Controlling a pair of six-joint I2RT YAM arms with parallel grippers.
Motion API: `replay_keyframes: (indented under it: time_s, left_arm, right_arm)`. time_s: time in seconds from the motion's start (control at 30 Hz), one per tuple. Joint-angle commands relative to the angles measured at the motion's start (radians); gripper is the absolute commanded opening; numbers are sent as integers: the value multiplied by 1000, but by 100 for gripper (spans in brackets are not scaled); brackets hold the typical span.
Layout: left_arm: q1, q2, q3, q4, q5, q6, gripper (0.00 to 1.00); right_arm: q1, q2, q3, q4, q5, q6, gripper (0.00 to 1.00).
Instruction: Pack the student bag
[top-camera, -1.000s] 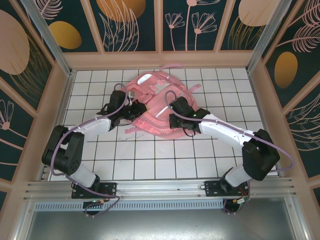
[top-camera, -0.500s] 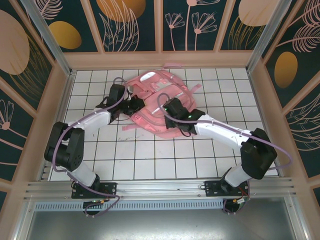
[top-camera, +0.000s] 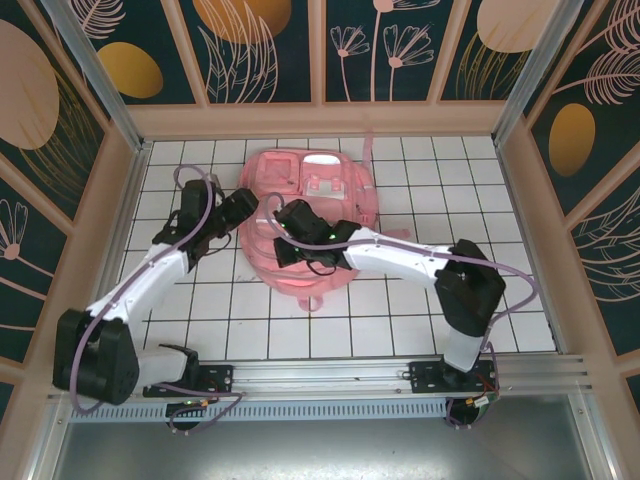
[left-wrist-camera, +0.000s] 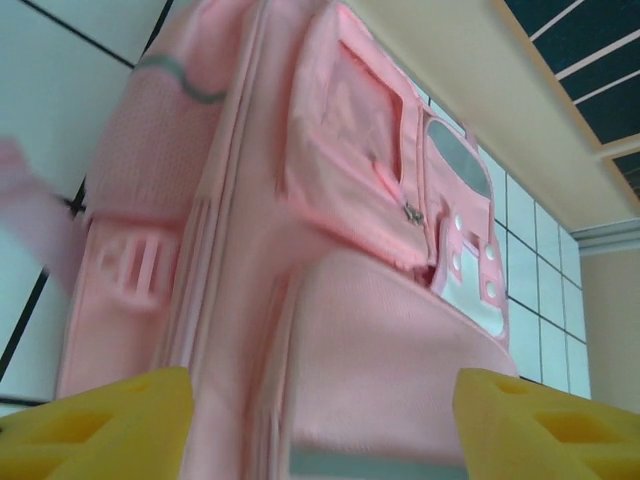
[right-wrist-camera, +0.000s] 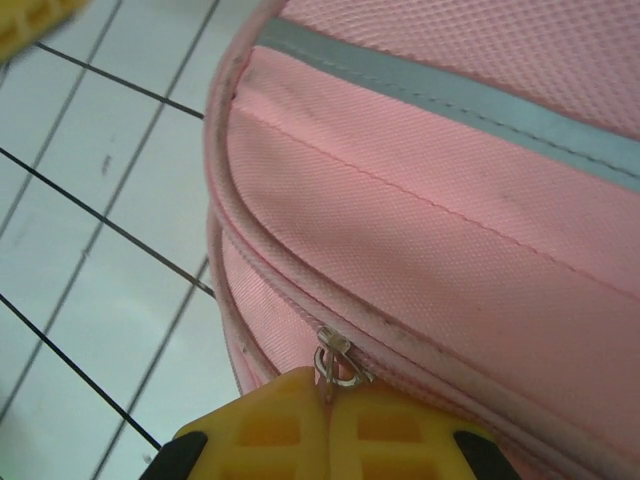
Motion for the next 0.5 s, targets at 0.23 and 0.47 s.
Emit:
replay_keyframes:
  time_s: [0.23, 0.47]
  left_arm:
    - [0, -33, -131, 68, 117, -152, 47]
    - [0, 26, -126, 157, 205, -174, 38]
  right_arm:
    - [2, 29, 53, 88, -49, 34, 0]
    - [2, 33, 51, 89, -60, 43, 0]
